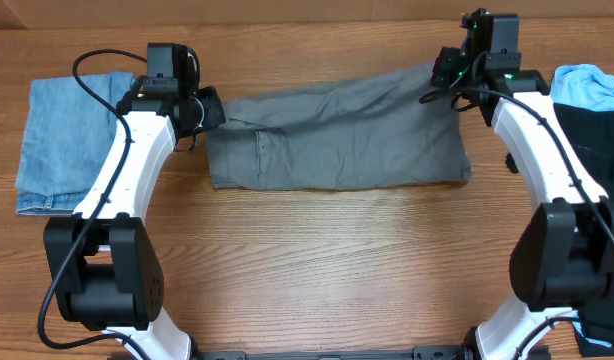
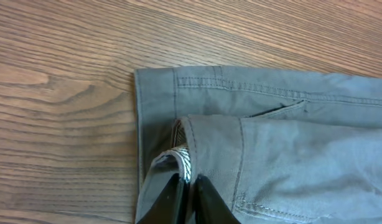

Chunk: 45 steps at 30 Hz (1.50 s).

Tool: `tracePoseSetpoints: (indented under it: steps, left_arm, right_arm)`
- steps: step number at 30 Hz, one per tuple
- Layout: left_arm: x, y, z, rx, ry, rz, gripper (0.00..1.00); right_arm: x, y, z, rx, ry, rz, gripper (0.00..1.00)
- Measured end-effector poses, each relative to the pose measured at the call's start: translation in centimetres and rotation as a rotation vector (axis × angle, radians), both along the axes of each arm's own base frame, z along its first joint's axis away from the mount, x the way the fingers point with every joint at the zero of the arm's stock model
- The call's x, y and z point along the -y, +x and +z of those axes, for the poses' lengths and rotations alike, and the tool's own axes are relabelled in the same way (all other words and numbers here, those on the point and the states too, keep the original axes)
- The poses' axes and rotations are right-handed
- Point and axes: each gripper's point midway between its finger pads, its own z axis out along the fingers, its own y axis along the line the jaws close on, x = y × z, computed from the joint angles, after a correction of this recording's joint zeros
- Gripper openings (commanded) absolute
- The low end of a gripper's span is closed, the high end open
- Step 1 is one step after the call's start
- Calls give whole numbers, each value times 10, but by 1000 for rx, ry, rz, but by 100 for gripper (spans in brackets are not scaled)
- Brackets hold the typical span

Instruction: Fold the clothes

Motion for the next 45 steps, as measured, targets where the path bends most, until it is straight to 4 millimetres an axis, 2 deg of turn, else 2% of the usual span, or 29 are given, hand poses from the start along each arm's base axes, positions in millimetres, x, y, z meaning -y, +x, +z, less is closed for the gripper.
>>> tracePoseSetpoints:
  steps: [1,2,4,5,8,12,13,15,16,17,18,19,20,22,25,29,33,37,40,45]
  left_arm:
    - [-1,0,0,1,5,-2,31]
    - [-1,0,0,2,7,3,45]
    - [-2,3,2,15,14,0,88]
    - [-2,5,3,24,18,-3,94]
    - [-1,15,10,75,13,-4,100]
    - [1,18,17,84,6,-19,100]
    - [2,17,20,81,6,-24,97]
    - [3,15,28,63,5,-36,60]
    - [3,15,31,63,3,-38,34]
    - [4,12,33,51,5,-44,21]
    - [5,9,33,35,5,-49,8]
    - [8,4,32,15,3,-60,4]
    - [10,2,30,4,-1,-66,4]
    - [18,-4,26,-25,-16,-90,4]
    - [31,-7,19,-46,-36,-122,4]
    - [41,-6,-6,-101,-58,-147,4]
    - [47,-9,-49,-199,-89,-159,4]
    - [50,-20,-88,-308,-106,-161,4]
    - [49,-25,-100,-347,-108,-159,4]
    - [48,-28,-101,-359,-103,-156,4]
  right_arm:
    - [0,1,-5,-10,0,-1,62]
    - [0,3,-10,-15,-2,0,96]
    - [0,8,-19,-16,-1,-3,100]
    - [0,10,-21,-11,-2,-2,100]
    - [0,22,-19,36,-1,1,100]
    - [-3,19,-13,13,6,23,100]
    - [-4,17,-11,2,5,32,100]
    - [-6,14,1,-17,3,49,100]
    - [-6,9,5,-38,0,55,94]
    - [-6,2,7,-61,-1,59,80]
    - [-6,-5,12,-81,-2,62,61]
    - [-6,-13,17,-97,-3,66,33]
    - [-6,-19,23,-108,-5,71,17]
    - [-7,-37,28,-157,1,77,4]
    - [-9,-63,22,-259,13,86,4]
    - [-10,-88,7,-373,21,90,4]
    - [-10,-105,-10,-447,27,90,4]
    - [-10,-124,-32,-530,29,89,4]
    - [-10,-130,-51,-556,32,91,4]
    - [-10,-131,-91,-532,36,88,4]
